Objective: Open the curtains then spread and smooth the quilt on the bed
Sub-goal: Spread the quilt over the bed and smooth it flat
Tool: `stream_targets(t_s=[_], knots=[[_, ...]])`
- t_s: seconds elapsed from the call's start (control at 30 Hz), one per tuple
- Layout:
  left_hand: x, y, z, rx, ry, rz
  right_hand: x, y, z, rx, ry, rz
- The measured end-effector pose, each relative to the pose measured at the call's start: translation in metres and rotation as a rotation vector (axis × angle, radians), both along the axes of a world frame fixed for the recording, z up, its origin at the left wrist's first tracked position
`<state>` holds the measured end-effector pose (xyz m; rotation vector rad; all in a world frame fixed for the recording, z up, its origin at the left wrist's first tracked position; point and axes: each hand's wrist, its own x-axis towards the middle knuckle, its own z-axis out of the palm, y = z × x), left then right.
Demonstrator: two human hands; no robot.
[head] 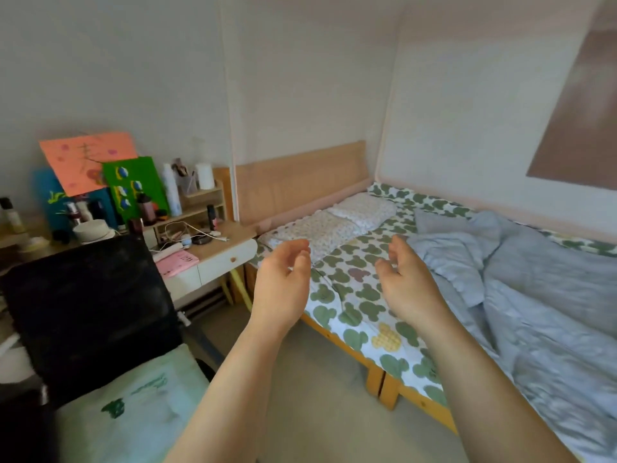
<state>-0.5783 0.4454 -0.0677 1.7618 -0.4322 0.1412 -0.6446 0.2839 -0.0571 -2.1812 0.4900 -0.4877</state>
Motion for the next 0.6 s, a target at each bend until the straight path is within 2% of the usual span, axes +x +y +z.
stream_targets(t_s=[0.3, 0.6], knots=[[0.132, -0.041, 0.017, -0.01, -0.02, -0.163, 0.107, -0.029, 0.018, -0.016, 0.006, -0.169], [0.219, -0.092, -0.005, 0.009, 0.029, -0.291, 0.174, -0.064, -0.004, 0.042, 0.018, -0.261]])
